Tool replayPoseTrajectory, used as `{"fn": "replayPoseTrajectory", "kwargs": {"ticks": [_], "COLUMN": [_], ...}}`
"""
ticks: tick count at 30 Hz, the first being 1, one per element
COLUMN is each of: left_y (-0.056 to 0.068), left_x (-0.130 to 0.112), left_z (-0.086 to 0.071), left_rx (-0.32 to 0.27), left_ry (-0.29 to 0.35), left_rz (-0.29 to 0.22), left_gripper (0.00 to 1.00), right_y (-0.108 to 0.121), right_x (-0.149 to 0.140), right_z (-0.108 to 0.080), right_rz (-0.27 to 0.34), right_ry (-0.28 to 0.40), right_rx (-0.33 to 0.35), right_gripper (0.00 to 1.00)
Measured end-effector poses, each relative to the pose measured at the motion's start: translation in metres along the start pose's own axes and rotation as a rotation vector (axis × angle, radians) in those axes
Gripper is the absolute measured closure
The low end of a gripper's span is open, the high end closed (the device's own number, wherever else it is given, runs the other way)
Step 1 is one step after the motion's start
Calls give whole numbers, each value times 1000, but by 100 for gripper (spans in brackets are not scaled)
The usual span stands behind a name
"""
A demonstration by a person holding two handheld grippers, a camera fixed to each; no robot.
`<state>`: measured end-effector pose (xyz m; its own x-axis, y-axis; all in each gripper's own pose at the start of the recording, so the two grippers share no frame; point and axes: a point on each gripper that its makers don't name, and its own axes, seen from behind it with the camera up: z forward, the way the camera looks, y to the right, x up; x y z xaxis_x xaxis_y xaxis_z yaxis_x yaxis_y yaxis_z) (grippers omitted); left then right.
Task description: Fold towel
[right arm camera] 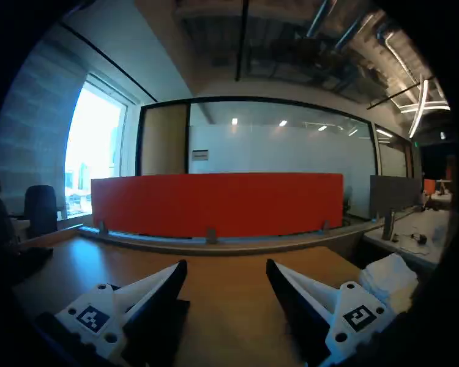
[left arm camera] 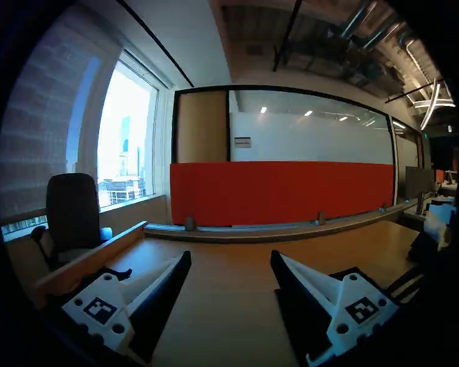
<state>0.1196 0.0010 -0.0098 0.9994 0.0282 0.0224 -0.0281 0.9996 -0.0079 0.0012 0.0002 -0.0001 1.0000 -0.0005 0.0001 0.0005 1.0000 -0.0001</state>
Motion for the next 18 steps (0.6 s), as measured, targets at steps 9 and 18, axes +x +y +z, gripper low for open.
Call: {"fn": "replayPoseTrajectory", "kwargs": {"ticks": [9,18], "left_y": [6,6], "left_x": [46,67], "left_z": [-8,-11], "left_rx": [-11,-23], "left_ry": [-29,-59], "left_rz": [6,18], "left_gripper": [4,4], "right_y": [1,0], "right_x": [42,69], "right_z": [-5,-3], "right_rz": [-18,-5], "right_ry": [-5,-10], "right_rx": [-1,-3], "right_gripper": [0,0]}}
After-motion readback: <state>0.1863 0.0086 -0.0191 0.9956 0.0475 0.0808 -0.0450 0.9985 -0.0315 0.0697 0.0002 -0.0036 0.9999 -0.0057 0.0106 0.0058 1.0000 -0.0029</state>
